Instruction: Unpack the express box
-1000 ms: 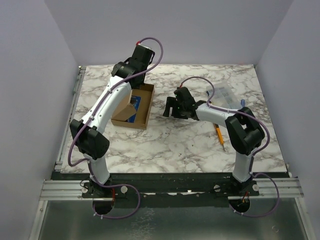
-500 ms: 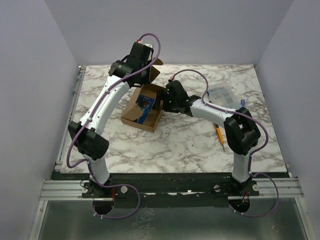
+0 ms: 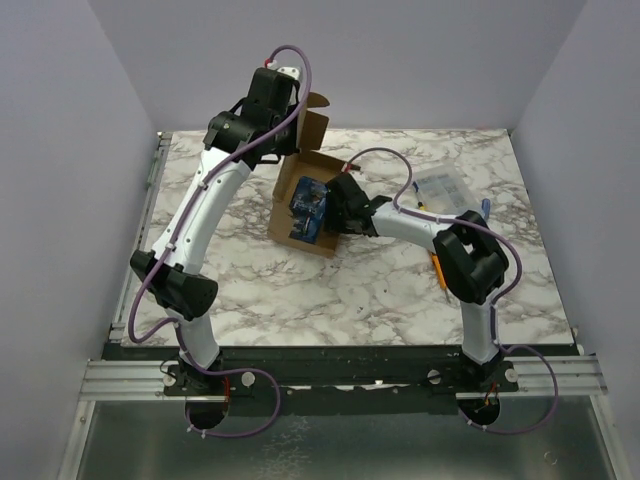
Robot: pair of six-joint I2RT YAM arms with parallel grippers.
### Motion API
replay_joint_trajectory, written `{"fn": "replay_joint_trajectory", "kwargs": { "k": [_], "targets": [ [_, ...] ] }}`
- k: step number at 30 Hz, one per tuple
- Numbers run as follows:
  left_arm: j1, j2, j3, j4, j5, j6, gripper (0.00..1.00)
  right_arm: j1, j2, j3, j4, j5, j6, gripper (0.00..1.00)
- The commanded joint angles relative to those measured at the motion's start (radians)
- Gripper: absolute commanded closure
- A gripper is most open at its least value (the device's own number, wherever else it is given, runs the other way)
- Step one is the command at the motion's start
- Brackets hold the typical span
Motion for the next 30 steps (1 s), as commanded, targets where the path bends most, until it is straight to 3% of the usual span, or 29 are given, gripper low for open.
{"fn": "replay_joint_trajectory", "kwargs": {
  "k": [1,12,16,20,26,29,30],
  "targets": [
    [0.027,0.026,0.035,-0.022,-0.036,0.043,1.00,0.007,0.021,0.017,-0.054,0.082,-0.017,0.43],
    [0.167,-0.024,-0.177,0.054,-0.065,0.108,1.00,0.004,-0.086,-0.143,-0.079,0.192,-0.080,0.45],
    [0.180,-0.036,-0.220,0.076,-0.074,0.117,0.82,0.004,-0.109,-0.159,-0.059,0.130,-0.133,0.44],
    [0.180,-0.069,-0.290,0.128,-0.031,0.125,0.61,0.003,-0.154,-0.143,-0.059,0.066,-0.205,0.34],
    [0.181,-0.098,-0.338,0.156,-0.048,0.137,0.47,0.004,-0.230,-0.053,-0.140,0.061,-0.367,0.07],
    [0.181,-0.121,-0.341,0.166,-0.032,0.138,0.42,0.005,-0.255,-0.012,-0.125,-0.010,-0.524,0.01],
    [0.181,-0.128,-0.342,0.172,-0.018,0.134,0.35,0.004,-0.253,-0.004,-0.106,-0.051,-0.589,0.00]
  ]
}}
